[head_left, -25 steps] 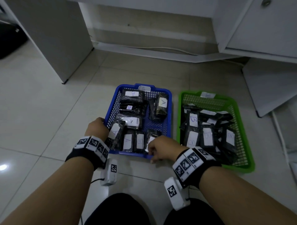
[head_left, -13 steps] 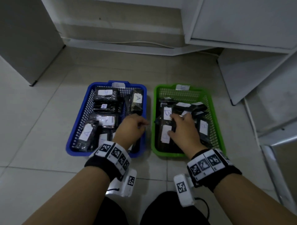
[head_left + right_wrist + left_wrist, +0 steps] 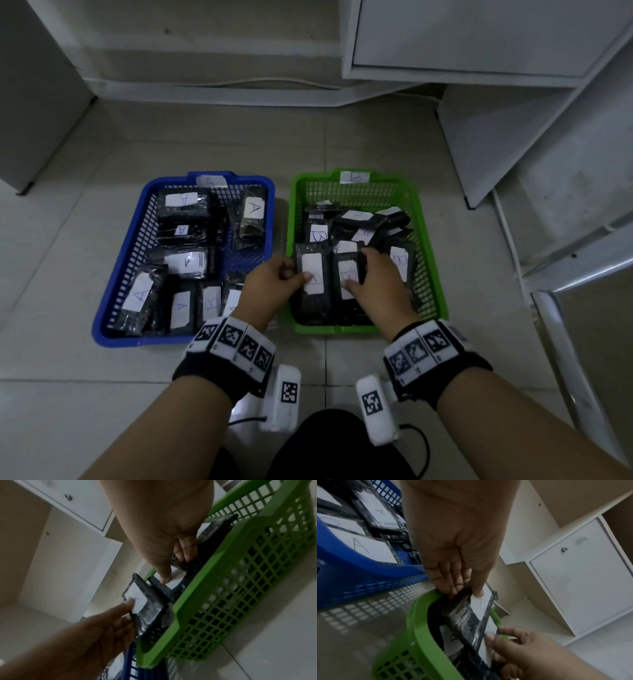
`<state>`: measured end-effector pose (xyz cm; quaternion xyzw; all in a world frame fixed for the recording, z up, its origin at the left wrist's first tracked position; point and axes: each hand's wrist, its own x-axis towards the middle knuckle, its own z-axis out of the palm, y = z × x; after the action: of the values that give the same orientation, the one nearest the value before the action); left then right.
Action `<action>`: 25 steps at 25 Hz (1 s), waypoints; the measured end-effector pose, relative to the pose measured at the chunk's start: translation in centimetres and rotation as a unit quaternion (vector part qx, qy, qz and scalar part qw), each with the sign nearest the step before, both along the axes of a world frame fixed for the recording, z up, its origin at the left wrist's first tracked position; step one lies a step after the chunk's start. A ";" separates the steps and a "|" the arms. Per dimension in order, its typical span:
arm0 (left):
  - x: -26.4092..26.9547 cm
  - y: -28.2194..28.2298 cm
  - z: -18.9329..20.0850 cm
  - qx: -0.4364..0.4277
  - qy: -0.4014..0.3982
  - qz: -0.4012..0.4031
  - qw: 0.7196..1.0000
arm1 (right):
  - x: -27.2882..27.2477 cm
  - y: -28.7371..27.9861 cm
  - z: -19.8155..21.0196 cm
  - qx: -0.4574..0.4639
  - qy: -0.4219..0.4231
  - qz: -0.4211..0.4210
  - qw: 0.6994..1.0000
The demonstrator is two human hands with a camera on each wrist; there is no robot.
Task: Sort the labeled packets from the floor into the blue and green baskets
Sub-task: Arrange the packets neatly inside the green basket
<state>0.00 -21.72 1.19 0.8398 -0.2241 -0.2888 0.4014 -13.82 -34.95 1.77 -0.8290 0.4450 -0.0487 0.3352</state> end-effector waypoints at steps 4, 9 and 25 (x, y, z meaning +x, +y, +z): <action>0.1 -0.2 0.0 -0.001 0.012 0.023 1.000 | 0.2 -1.2 1.0 0.029 -0.064 -0.069 0.995; -1.5 -1.5 0.5 -0.058 0.103 0.013 0.993 | 0.6 -0.7 2.0 0.246 -0.185 -0.092 0.947; 2.3 -6.7 0.6 0.034 -0.088 0.008 0.996 | 3.5 -3.7 1.9 0.418 -0.301 -0.164 0.841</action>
<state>2.26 -28.47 1.76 0.8770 -0.2415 -0.2182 0.3534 -10.30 -38.63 3.67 -0.4700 0.4296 -0.1590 0.7545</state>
